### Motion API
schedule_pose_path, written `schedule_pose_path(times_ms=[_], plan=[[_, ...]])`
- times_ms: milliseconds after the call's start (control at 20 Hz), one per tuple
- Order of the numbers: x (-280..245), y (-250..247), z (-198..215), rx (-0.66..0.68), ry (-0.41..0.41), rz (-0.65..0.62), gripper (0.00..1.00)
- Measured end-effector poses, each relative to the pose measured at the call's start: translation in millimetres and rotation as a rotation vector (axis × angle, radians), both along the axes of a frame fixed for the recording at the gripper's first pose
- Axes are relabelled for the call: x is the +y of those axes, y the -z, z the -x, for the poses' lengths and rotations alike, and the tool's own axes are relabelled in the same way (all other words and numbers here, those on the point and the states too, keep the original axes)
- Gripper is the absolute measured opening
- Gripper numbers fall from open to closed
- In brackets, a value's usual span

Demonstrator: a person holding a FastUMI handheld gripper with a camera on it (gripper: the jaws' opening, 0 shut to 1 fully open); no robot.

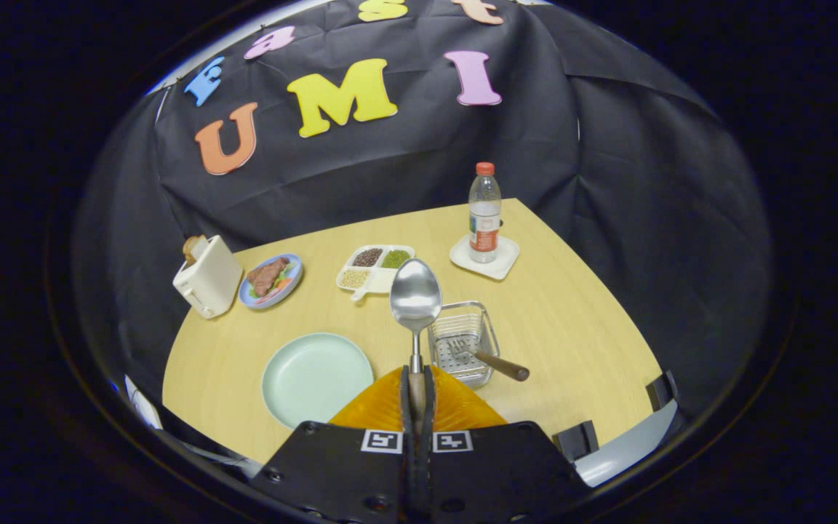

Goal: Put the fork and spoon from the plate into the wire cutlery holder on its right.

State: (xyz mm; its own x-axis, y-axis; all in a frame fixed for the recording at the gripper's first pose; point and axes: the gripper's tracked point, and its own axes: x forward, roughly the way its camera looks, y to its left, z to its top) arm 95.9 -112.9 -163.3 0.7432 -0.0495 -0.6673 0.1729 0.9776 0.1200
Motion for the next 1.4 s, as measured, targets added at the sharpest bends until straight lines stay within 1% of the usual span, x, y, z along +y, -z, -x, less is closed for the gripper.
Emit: schedule_pose_path(times_ms=[300, 350, 600, 850, 900, 950, 1050, 1100, 1150, 1200, 1350, 1400], plan=[[-20, 19, -14, 0.046, 0.014, -0.023, 0.0], [-21, 21, -16, 0.056, 0.013, -0.024, 0.02], [-27, 38, -26, 0.09, 0.019, -0.034, 0.02], [-29, 39, -33, 0.09, 0.025, -0.039, 0.02], [-30, 39, -34, 0.086, 0.027, -0.039, 0.07], [-28, 36, -35, 0.076, 0.021, -0.045, 0.08], [-30, 31, -36, 0.055, 0.028, -0.047, 0.02], [-29, 26, -35, 0.042, 0.019, -0.056, 0.02], [-30, 27, -35, 0.037, 0.023, -0.051, 0.1], [-32, 23, -32, 0.031, 0.029, -0.048, 0.14], [-30, 17, -29, 0.013, 0.027, -0.059, 0.14], [-30, 14, -28, 0.0, 0.025, -0.06, 0.22]])
